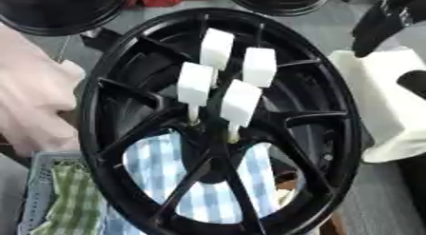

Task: Pull the pin out of the wheel hub.

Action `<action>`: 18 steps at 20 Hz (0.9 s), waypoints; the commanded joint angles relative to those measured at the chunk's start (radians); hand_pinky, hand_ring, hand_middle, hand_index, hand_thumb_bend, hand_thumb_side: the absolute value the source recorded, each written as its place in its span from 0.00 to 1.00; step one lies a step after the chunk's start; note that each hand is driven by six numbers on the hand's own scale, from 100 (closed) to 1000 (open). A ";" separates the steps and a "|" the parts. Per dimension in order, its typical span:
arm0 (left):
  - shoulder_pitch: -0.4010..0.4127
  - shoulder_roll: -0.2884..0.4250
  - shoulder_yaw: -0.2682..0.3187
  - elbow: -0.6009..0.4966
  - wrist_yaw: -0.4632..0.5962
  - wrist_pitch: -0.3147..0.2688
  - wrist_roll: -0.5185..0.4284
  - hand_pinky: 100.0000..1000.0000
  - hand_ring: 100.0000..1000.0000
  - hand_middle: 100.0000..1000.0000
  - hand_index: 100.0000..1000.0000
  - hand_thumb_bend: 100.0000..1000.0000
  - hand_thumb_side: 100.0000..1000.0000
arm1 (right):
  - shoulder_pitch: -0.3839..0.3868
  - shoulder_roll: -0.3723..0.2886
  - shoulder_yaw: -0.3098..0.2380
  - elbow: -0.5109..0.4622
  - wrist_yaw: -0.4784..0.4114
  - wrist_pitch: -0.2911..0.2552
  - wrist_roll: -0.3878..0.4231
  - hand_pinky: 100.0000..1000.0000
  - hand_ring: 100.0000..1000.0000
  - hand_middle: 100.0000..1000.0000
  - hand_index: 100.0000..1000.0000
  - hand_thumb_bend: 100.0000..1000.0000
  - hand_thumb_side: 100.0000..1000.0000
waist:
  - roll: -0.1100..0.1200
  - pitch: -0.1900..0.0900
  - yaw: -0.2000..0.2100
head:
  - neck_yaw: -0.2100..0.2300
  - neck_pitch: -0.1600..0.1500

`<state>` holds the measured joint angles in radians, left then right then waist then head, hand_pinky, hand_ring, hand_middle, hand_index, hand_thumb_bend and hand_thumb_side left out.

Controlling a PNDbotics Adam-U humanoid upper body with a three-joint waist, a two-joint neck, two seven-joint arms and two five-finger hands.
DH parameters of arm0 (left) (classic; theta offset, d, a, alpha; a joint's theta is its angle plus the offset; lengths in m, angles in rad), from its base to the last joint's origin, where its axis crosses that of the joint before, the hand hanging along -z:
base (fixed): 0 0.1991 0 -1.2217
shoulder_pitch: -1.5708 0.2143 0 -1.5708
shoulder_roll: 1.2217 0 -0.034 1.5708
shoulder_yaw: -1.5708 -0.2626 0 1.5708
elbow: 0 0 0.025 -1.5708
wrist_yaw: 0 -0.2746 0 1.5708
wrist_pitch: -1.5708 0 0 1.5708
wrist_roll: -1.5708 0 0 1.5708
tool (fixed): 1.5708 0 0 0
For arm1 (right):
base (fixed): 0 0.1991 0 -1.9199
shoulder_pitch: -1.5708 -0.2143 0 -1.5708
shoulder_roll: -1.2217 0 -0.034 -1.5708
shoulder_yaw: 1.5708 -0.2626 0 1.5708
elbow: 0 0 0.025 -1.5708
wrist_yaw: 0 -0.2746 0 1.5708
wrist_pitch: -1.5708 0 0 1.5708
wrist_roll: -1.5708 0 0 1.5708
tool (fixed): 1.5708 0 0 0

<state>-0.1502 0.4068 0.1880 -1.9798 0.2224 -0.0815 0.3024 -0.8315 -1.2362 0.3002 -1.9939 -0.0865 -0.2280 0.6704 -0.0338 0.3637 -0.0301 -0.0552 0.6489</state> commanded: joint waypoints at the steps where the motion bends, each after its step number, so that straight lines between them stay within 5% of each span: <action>1: -0.003 0.030 0.000 -0.020 0.005 0.000 -0.004 0.72 0.75 0.65 0.72 0.10 0.78 | -0.048 0.016 0.019 -0.006 0.007 0.061 -0.007 0.81 0.82 0.72 0.79 0.00 0.32 | -0.001 -0.020 0.002 | 0.001 0.002; 9: -0.003 0.028 -0.001 -0.020 0.007 0.002 -0.004 0.72 0.75 0.65 0.72 0.10 0.78 | -0.139 0.108 0.086 -0.006 0.047 0.226 -0.041 0.81 0.82 0.72 0.80 0.00 0.36 | -0.011 -0.021 0.010 | 0.001 0.006; 18: -0.002 0.029 -0.003 -0.020 0.008 0.005 -0.007 0.72 0.75 0.65 0.72 0.10 0.78 | -0.182 0.175 0.134 -0.001 0.115 0.322 -0.080 0.82 0.84 0.65 0.83 0.08 0.36 | -0.021 -0.023 0.023 | -0.003 0.016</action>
<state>-0.1477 0.4068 0.1823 -1.9798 0.2286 -0.0754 0.2966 -0.9954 -1.0513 0.4391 -1.9931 0.0153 0.0783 0.5915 -0.0584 0.3635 -0.0080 -0.0552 0.6631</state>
